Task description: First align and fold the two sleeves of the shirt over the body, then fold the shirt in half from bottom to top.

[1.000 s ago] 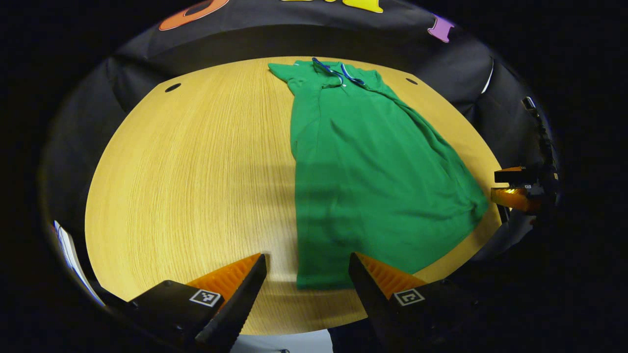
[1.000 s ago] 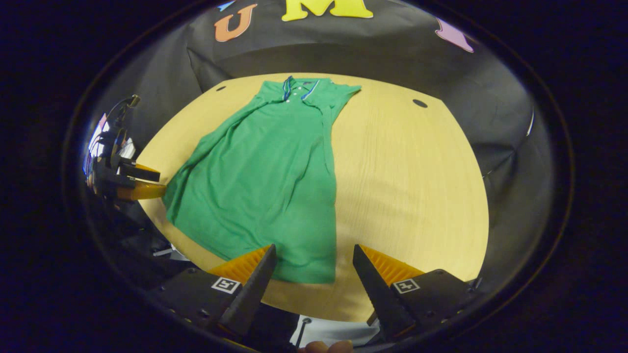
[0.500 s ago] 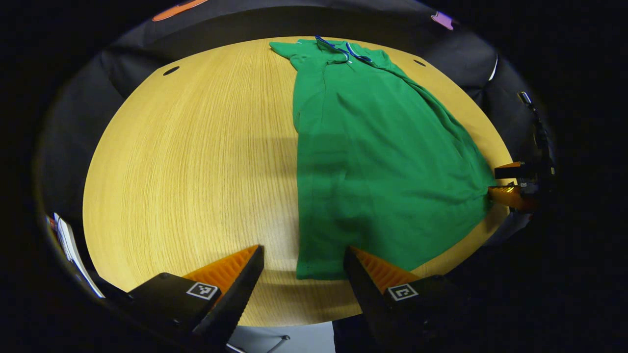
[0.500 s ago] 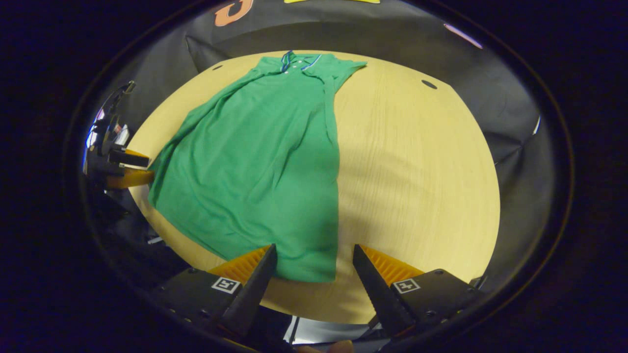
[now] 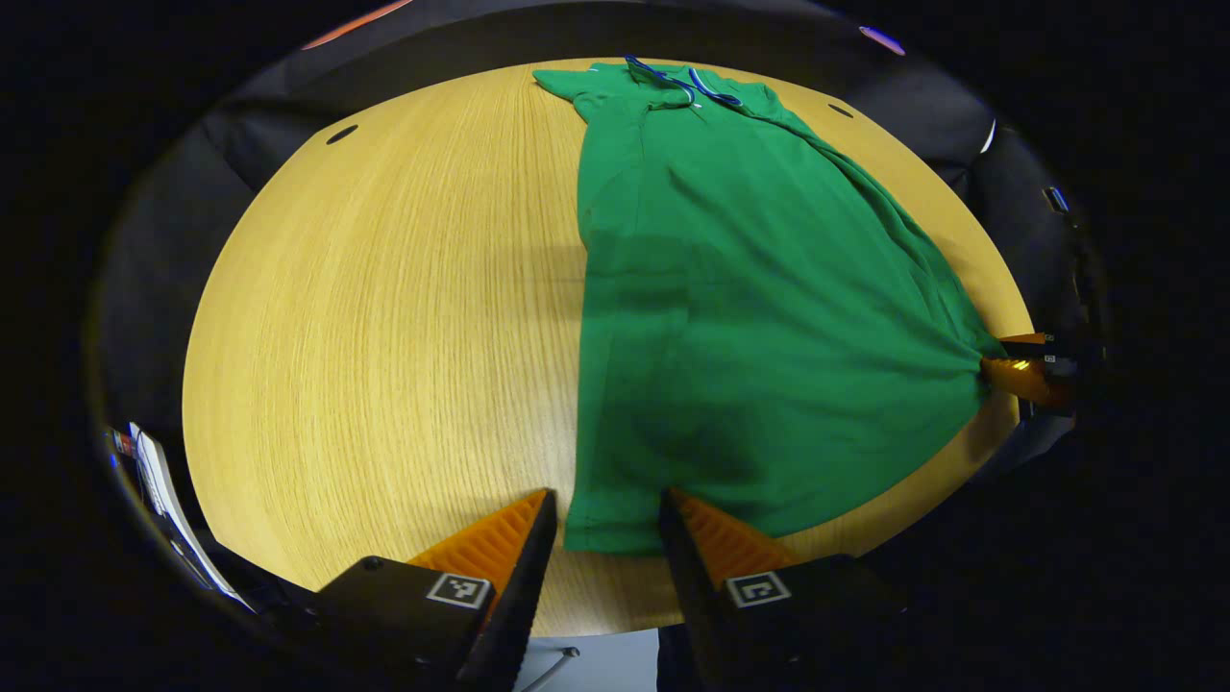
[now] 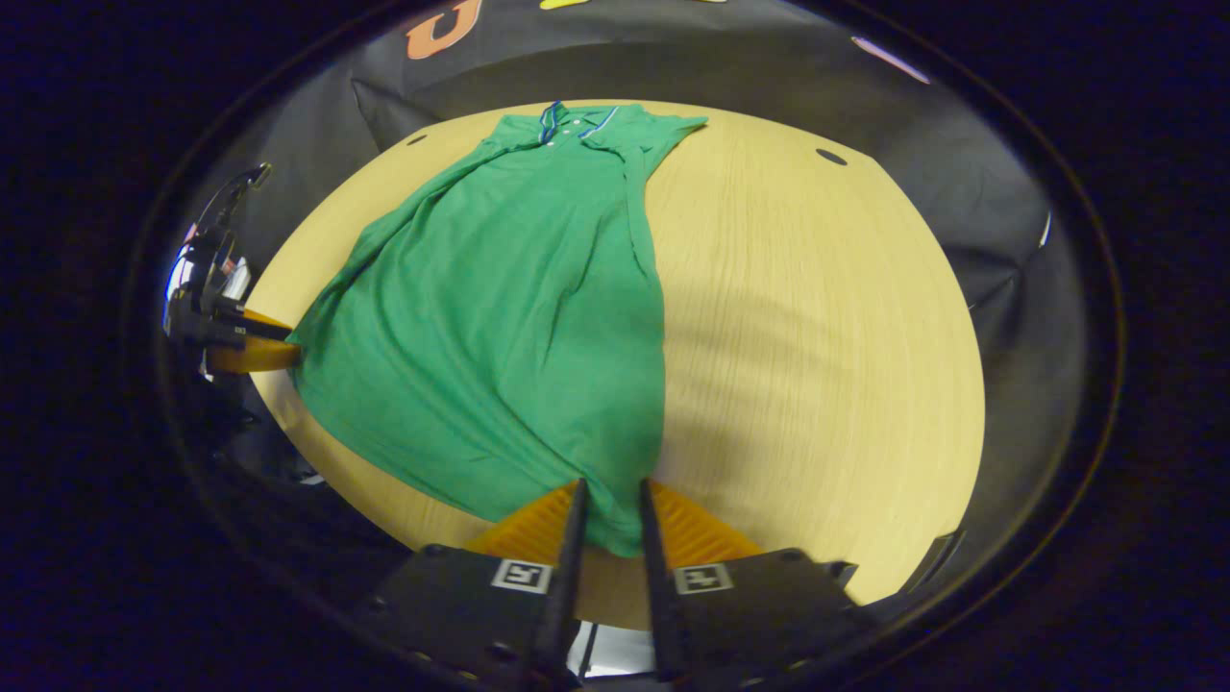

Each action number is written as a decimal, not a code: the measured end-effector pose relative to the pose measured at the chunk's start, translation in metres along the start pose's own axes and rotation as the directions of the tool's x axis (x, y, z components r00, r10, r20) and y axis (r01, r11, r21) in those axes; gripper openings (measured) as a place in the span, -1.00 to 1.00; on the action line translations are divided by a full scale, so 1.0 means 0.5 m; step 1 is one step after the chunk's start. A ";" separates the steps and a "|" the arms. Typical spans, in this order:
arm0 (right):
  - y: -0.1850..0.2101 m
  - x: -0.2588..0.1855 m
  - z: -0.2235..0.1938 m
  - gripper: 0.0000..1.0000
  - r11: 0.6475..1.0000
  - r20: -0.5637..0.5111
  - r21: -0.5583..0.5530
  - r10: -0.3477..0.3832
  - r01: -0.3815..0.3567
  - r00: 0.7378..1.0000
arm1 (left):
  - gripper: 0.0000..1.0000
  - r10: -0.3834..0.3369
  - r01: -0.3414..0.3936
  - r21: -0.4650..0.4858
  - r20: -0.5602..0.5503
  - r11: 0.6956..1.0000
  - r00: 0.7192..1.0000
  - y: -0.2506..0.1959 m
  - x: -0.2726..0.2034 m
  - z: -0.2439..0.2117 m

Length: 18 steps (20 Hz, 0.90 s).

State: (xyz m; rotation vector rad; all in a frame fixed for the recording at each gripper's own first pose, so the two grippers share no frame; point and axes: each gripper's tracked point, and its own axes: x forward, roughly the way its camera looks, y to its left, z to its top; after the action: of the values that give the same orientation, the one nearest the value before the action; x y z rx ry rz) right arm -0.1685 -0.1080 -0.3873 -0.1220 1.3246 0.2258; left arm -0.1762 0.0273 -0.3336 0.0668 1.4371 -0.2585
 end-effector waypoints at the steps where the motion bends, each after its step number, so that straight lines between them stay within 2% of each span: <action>1: 0.004 0.008 0.007 -0.50 1.000 0.010 0.011 0.013 -0.013 1.000 | 0.36 -0.015 0.015 0.000 -0.014 1.000 1.000 -0.002 0.001 -0.004; 2: 0.005 -0.003 0.005 -0.70 1.000 0.005 0.015 0.010 -0.010 1.000 | -0.04 -0.040 0.040 -0.015 -0.023 0.999 0.999 -0.007 0.003 -0.002; 3: 0.009 -0.004 0.003 -0.89 1.000 0.002 0.010 0.010 -0.010 1.000 | -0.26 -0.066 0.064 -0.045 -0.025 0.997 0.998 -0.013 0.002 -0.003; 4: 0.011 -0.003 0.004 -0.89 1.000 0.003 0.005 0.016 -0.016 1.000 | -0.69 -0.103 0.100 -0.080 -0.031 0.992 0.994 -0.025 0.001 -0.006; 5: 0.007 -0.005 -0.001 -0.89 1.000 0.003 0.008 0.002 -0.002 1.000 | -0.75 -0.150 0.144 -0.119 -0.040 0.982 0.988 -0.041 -0.007 -0.013; 6: 0.008 -0.006 0.003 -1.00 1.000 -0.006 0.013 0.012 -0.012 1.000 | -0.82 -0.173 0.166 -0.145 -0.037 0.975 0.984 -0.048 -0.012 -0.012; 12: -0.005 -0.063 0.056 -1.00 0.997 0.055 0.077 0.028 -0.032 0.998 | -0.87 -0.197 0.198 -0.128 0.019 0.972 0.980 -0.043 -0.069 0.022; 18: 0.003 -0.120 0.143 -1.00 0.999 0.147 0.029 0.039 -0.044 0.988 | -0.88 -0.187 0.195 -0.058 0.123 0.979 0.975 -0.014 -0.123 0.101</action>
State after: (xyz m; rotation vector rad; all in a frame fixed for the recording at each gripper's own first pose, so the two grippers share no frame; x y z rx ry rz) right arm -0.1145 -0.0968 -0.3117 -0.0495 1.1843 0.2445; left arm -0.1355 0.0186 -0.2655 -0.1429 1.3359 -0.3641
